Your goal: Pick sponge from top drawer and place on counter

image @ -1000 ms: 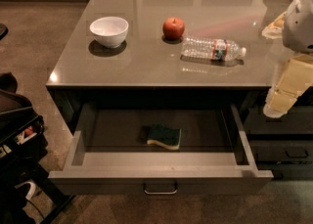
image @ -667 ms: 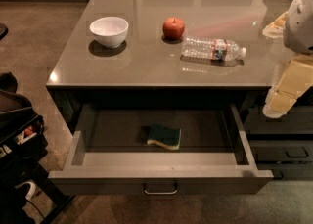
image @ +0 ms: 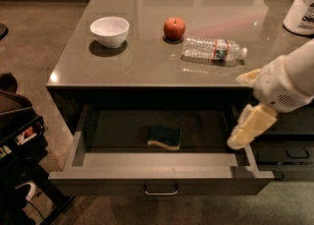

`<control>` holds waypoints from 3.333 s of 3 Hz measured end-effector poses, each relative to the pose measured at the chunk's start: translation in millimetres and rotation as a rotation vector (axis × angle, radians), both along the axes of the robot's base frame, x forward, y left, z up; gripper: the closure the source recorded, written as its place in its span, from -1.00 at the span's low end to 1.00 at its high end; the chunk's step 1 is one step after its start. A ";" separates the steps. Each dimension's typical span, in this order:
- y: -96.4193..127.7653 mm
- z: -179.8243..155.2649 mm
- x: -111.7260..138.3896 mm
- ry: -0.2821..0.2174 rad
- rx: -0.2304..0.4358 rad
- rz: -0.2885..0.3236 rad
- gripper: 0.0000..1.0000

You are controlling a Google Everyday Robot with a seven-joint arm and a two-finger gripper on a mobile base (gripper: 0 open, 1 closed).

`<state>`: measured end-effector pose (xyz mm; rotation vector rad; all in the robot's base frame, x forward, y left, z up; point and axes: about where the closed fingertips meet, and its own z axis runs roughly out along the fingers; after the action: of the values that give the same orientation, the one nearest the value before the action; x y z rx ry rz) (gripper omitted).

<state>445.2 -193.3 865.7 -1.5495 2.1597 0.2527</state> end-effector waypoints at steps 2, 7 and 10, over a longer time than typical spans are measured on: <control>9.8 -0.9 14.4 -0.053 0.083 -0.038 -1.00; 80.5 -133.2 54.9 -0.048 0.341 -0.105 -1.00; 123.5 -185.1 91.9 -0.077 0.453 -0.129 -1.00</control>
Offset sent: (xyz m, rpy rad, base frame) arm 0.0126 0.0072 -0.0060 0.1057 -0.0555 -0.0487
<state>537.1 -69.8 680.6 -1.1424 1.9595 0.5836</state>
